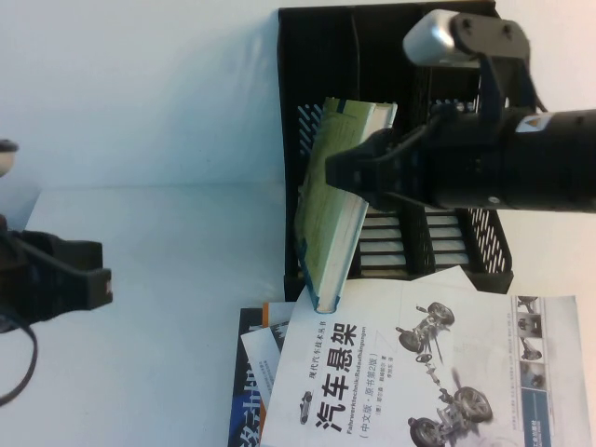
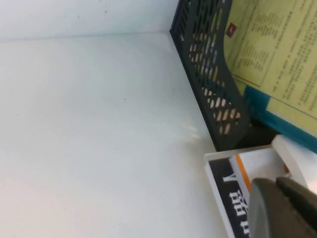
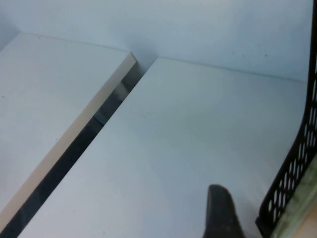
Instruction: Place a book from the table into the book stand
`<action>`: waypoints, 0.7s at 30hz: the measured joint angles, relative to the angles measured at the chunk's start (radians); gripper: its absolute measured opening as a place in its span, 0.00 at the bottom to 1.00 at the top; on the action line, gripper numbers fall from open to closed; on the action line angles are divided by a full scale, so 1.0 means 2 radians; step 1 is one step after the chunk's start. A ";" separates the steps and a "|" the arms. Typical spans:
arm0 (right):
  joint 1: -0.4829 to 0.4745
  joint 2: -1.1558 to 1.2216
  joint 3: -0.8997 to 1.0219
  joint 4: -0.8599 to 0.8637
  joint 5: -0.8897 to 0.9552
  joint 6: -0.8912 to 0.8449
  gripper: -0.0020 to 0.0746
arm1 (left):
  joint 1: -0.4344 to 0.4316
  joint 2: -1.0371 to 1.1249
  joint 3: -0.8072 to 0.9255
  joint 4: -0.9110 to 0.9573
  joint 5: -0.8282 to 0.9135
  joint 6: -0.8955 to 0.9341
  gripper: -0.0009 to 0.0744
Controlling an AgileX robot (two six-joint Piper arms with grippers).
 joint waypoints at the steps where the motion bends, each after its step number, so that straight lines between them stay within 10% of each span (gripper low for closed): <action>1: 0.004 0.015 -0.011 0.000 -0.004 0.002 0.55 | 0.000 -0.007 0.003 0.000 0.001 0.001 0.01; 21: 0.033 0.011 -0.067 -0.049 0.010 0.014 0.55 | 0.000 -0.055 0.006 -0.001 0.041 0.008 0.01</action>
